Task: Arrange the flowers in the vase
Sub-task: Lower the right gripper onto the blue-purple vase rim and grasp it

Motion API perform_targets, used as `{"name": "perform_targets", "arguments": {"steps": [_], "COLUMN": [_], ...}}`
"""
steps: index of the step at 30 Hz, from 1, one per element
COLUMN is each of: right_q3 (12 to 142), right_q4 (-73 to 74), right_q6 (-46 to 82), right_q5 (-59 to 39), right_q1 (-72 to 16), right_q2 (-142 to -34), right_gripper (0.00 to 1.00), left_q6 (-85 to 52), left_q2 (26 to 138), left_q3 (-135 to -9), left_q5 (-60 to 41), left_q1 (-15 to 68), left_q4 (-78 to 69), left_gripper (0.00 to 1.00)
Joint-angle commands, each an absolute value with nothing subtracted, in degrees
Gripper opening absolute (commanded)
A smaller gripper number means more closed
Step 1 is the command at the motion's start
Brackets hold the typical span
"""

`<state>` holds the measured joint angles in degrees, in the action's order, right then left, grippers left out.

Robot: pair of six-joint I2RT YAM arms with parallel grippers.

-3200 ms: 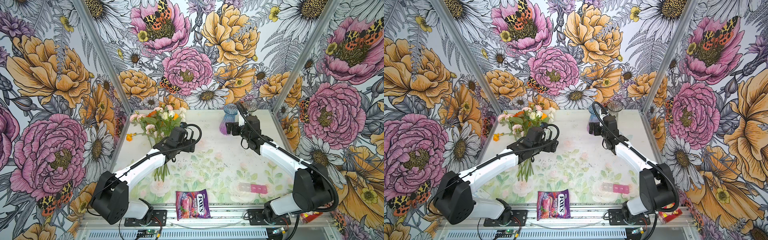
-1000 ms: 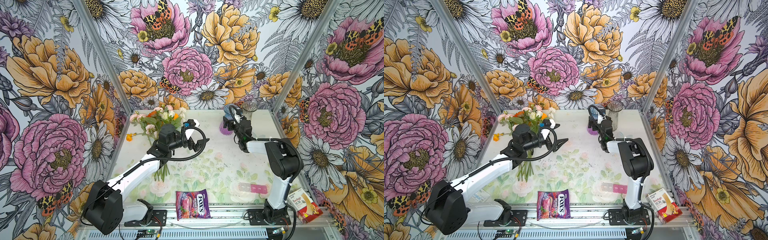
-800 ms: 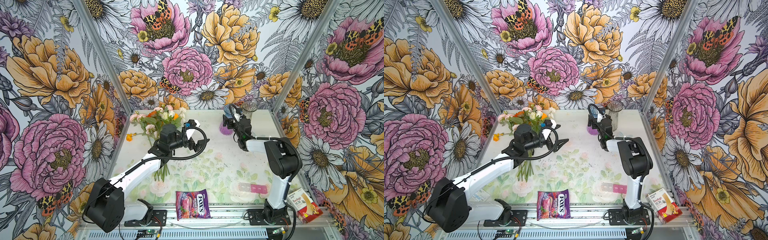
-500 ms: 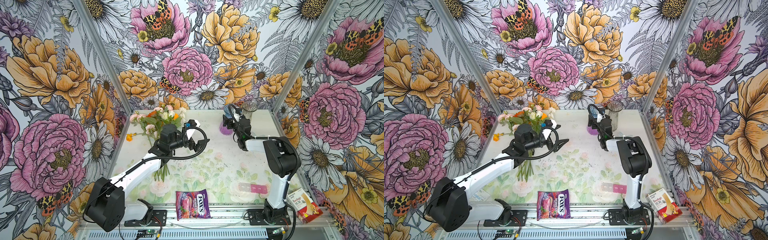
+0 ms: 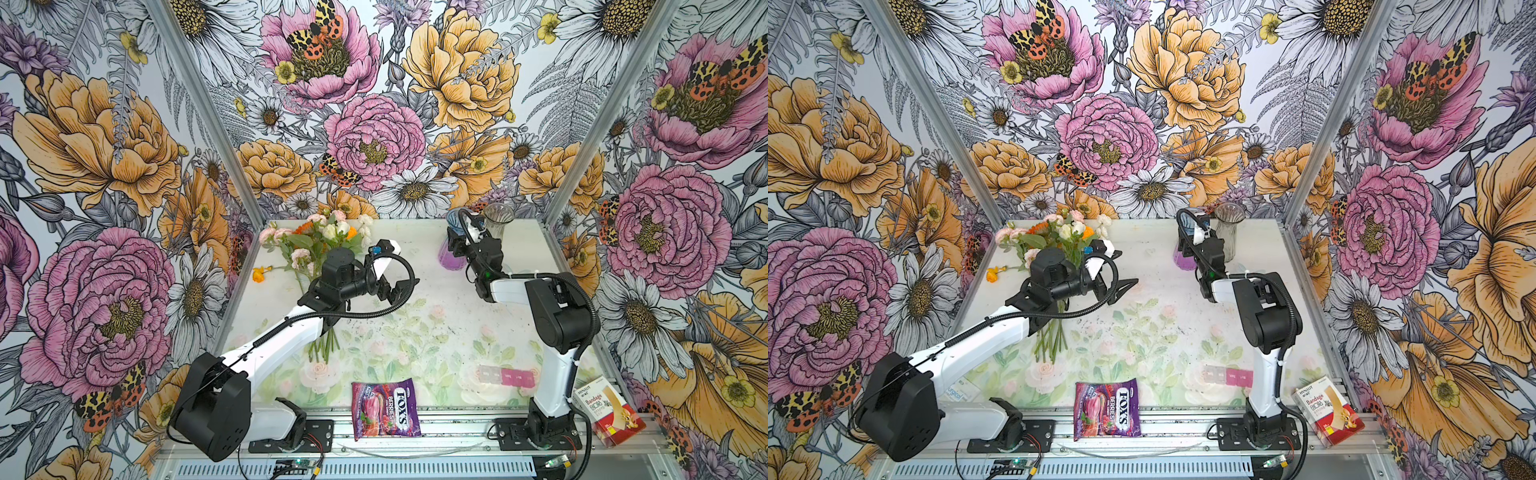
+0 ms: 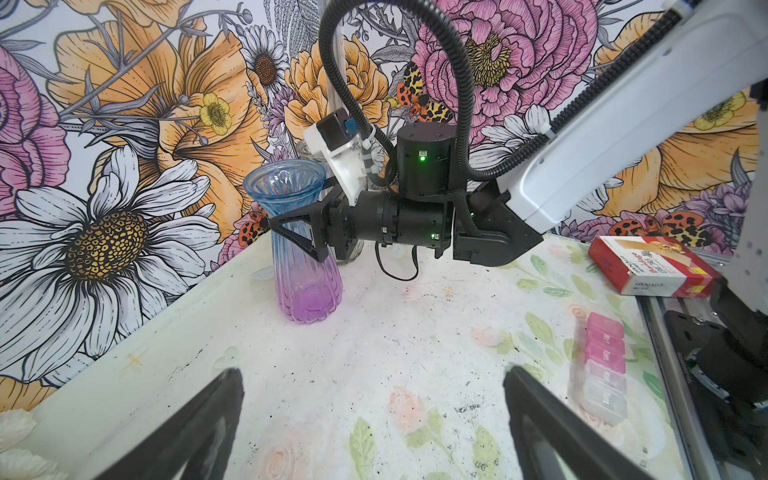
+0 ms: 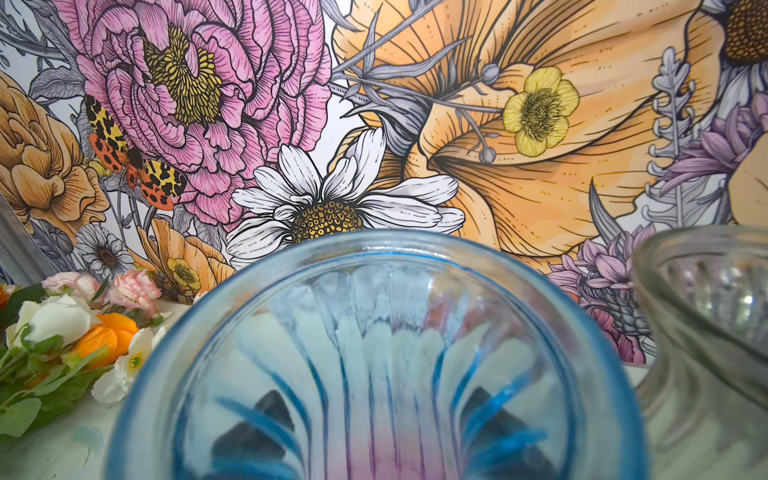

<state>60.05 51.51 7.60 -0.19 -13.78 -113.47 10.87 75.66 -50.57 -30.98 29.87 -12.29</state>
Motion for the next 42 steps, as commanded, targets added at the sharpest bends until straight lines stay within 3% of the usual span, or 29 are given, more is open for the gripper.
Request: {"name": "perform_targets", "arguments": {"steps": [1,17,20,22,26,37,42], "right_q3": [60.21,57.77,58.38,58.95,60.45,66.33,66.45], "right_q4": [54.49,59.56,58.54,58.53,58.28,55.99,56.43], "right_q6": [7.27,6.11,6.53,6.83,7.29,6.96,6.01], "right_q5": [-1.40,-3.83,-3.41,-2.74,-1.69,-2.11,-2.99], "right_q1": [-13.44,-13.71,-13.75,-13.79,-13.71,-13.66,-13.71], "right_q2": [-114.25,-113.60,-113.94,-114.57,-115.98,-120.38,-120.60], "right_gripper": [0.71,0.63,0.84,0.92,0.97,0.97,0.88], "left_q6": [10.99,11.17,11.08,11.12,11.33,11.37,11.41], "left_q2": [76.11,76.30,76.38,76.38,76.49,77.17,77.48], "left_q3": [-52.03,-52.34,-52.38,-52.38,-52.43,-52.46,-52.54], "left_q5": [-32.34,-32.33,-32.55,-32.62,-32.45,-32.74,-32.65], "left_q1": [29.88,29.88,29.86,29.92,29.92,29.97,29.96], "left_q4": [-11.87,-11.34,-11.34,-11.36,-11.09,-10.88,-10.90], "left_gripper": [0.99,0.99,0.99,0.99,0.99,0.99,0.99]}}
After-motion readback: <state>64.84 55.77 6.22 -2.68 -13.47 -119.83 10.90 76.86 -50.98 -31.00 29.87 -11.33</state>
